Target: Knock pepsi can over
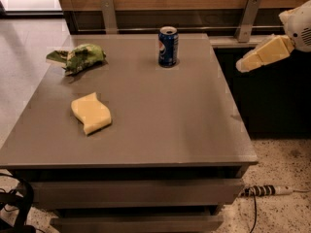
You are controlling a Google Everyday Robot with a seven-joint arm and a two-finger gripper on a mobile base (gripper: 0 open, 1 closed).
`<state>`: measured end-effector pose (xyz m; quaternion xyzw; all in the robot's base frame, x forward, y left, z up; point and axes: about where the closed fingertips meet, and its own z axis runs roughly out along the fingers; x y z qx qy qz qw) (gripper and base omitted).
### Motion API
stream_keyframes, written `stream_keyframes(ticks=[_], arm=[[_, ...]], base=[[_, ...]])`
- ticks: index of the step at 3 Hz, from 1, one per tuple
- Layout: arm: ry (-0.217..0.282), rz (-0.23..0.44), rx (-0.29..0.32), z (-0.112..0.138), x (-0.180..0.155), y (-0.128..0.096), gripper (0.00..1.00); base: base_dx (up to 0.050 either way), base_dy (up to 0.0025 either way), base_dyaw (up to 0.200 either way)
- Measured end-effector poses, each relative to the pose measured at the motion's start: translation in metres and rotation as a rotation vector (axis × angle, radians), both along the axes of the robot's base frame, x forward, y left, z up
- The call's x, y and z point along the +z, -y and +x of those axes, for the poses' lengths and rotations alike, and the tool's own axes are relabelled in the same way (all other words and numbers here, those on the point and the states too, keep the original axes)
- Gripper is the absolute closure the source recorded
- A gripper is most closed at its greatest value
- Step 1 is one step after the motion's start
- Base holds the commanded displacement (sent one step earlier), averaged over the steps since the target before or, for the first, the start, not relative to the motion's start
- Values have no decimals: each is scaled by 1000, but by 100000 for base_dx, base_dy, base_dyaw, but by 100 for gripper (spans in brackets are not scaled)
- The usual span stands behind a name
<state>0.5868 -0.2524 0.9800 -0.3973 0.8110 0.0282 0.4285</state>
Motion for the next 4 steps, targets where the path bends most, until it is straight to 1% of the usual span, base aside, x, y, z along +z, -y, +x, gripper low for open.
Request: stream_keyframes(ticks=[1,2,3,4], arm=[[41,88,52,39,0,-14,0],[41,88,52,39,0,-14,0],[43,96,72,42,-2,-23,0],[53,152,129,60,-9,-50,0]], base=[[0,0,0],[0,0,0],[0,0,0],[0,0,0]])
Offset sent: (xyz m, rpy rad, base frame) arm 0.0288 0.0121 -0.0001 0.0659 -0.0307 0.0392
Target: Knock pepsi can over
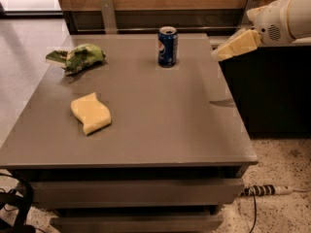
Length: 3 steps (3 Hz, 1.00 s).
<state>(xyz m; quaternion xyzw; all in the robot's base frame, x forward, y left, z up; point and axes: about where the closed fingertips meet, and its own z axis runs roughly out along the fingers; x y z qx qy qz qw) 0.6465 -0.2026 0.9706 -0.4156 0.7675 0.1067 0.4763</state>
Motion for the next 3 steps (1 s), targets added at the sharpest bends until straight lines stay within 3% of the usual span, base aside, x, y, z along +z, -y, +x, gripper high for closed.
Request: stream_keyframes(ticks=[1,3], arm=[[-2,141,114,31,-26,-50,0],[31,266,169,49,-44,-82,0]], base=[[0,0,0],[0,0,0]])
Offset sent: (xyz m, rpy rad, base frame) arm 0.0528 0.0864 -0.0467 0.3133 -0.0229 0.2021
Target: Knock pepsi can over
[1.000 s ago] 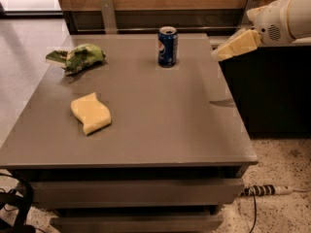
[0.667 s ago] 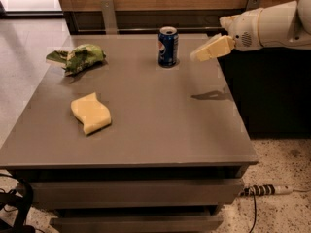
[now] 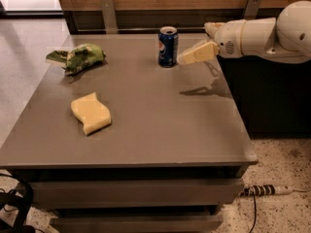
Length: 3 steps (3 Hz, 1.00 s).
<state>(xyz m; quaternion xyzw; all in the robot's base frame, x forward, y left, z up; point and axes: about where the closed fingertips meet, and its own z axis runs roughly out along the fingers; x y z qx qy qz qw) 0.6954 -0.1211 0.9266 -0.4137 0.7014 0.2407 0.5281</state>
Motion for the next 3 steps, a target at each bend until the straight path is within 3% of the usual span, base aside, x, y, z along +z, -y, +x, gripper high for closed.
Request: stream_keyframes(ticks=[3], arm=[[73,71,9,46,-27,-24,0]], base=[[0,0,0]])
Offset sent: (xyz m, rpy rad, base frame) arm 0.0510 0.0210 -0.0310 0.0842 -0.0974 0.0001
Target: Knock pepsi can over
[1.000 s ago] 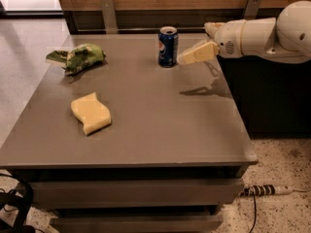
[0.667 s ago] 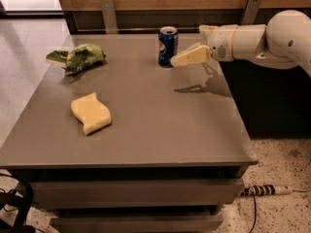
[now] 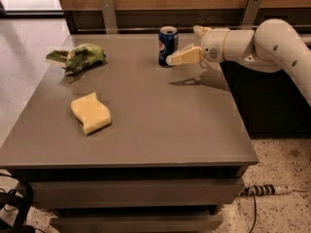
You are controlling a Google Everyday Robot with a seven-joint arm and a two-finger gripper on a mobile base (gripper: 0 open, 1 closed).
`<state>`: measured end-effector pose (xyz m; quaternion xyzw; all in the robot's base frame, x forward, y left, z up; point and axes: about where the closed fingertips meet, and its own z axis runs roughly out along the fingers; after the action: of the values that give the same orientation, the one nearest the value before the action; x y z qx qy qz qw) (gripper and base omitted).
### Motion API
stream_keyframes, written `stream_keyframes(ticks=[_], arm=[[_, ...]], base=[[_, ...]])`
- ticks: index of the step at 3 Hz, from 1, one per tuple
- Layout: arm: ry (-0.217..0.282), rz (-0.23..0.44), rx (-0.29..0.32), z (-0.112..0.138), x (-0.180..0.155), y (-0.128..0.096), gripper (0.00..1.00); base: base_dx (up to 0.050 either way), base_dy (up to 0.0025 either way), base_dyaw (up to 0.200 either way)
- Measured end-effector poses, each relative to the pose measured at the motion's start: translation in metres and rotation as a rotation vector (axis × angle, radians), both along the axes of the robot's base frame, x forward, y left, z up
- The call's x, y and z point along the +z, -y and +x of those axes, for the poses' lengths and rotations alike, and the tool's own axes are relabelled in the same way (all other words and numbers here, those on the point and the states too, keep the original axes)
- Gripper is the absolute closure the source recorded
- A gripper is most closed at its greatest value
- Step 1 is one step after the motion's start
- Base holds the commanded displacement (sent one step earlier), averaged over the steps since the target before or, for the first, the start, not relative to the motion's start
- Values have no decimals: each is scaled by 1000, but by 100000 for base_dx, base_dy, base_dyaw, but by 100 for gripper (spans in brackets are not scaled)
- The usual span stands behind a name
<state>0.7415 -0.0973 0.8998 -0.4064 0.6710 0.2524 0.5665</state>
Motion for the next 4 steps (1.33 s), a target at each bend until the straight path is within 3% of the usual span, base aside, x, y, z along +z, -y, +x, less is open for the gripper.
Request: stream_keyframes(ticks=[3,4], arm=[[-5,67,37,43,-11,-12,0],[-1,87,36,43,-16,-16,15]], base=[[0,0,0],[0,0,0]])
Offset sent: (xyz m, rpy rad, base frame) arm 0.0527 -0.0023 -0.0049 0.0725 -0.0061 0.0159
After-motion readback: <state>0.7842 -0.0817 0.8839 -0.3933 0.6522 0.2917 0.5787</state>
